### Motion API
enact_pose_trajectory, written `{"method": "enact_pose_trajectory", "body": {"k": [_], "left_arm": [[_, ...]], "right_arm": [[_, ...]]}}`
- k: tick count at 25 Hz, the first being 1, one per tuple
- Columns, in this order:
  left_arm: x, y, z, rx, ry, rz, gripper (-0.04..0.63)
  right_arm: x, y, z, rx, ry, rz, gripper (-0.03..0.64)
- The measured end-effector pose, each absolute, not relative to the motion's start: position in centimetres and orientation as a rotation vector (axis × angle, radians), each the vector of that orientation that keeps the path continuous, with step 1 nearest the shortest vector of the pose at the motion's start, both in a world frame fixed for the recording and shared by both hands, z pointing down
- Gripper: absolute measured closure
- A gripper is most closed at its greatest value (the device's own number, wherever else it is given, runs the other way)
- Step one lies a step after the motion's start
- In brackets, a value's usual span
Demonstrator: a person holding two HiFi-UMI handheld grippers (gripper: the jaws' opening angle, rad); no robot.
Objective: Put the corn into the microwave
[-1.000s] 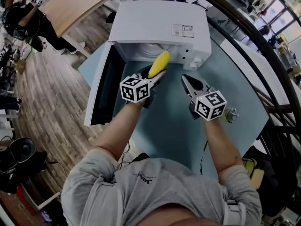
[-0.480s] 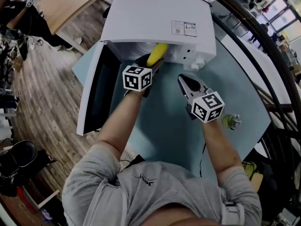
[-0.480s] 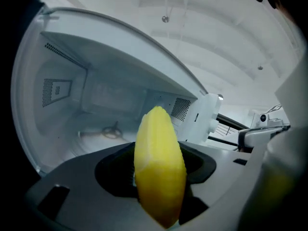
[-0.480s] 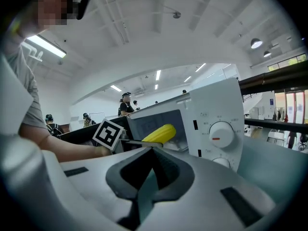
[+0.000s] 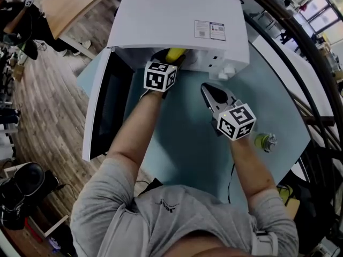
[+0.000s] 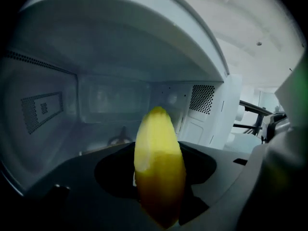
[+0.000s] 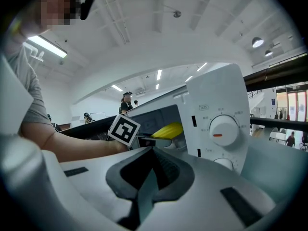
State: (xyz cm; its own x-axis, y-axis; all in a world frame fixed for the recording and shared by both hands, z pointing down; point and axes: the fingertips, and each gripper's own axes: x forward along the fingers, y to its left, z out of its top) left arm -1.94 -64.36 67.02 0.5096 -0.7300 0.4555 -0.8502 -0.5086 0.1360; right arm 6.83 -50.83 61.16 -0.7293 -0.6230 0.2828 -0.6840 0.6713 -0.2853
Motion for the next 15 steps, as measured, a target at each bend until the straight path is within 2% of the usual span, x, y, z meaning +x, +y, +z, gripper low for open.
{"method": "enact_pose_trajectory", "body": {"k": [15], "left_arm": [[-1.8,-67.3,68.9,2.376,-1.351,0.697,0.348]], "right_arm": [[6.9,-51.2,62.2,1.070,-2.725,0.583,0.600]]}}
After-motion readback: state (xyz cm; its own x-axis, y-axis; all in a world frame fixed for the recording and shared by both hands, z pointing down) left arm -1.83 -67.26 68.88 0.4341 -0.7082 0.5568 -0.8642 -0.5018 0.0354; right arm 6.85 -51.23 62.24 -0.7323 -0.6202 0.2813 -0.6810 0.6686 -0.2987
